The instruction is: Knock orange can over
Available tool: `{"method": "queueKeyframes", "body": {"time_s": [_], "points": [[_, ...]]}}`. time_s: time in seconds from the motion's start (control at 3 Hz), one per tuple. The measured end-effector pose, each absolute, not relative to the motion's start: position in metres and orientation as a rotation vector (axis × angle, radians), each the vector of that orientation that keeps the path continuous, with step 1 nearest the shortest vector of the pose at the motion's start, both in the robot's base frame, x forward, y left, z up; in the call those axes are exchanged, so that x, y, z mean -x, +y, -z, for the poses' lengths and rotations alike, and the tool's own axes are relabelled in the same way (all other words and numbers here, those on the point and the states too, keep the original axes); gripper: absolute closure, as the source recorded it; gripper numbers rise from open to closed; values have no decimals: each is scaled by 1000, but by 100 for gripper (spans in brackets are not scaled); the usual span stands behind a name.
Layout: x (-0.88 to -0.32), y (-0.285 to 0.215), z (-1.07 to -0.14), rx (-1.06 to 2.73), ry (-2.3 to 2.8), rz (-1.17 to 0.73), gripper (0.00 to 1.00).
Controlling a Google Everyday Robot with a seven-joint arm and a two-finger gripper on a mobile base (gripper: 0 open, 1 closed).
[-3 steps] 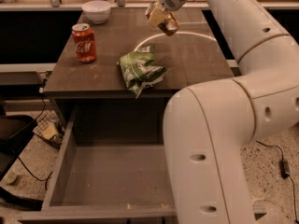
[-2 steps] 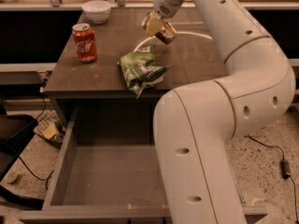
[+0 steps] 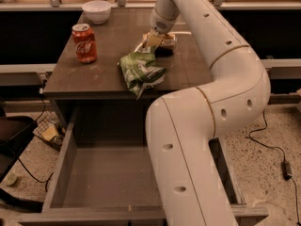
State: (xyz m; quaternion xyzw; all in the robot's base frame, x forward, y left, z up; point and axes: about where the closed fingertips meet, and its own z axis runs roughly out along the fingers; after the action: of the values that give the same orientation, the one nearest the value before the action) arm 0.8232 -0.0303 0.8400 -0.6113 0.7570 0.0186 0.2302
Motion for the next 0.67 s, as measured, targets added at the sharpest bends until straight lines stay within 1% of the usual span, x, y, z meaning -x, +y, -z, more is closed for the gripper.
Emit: {"method": "queueKeyframes", "body": {"time_s": [0.67], "points": [[-824, -29, -840, 1683, 2083, -53, 53]]}}
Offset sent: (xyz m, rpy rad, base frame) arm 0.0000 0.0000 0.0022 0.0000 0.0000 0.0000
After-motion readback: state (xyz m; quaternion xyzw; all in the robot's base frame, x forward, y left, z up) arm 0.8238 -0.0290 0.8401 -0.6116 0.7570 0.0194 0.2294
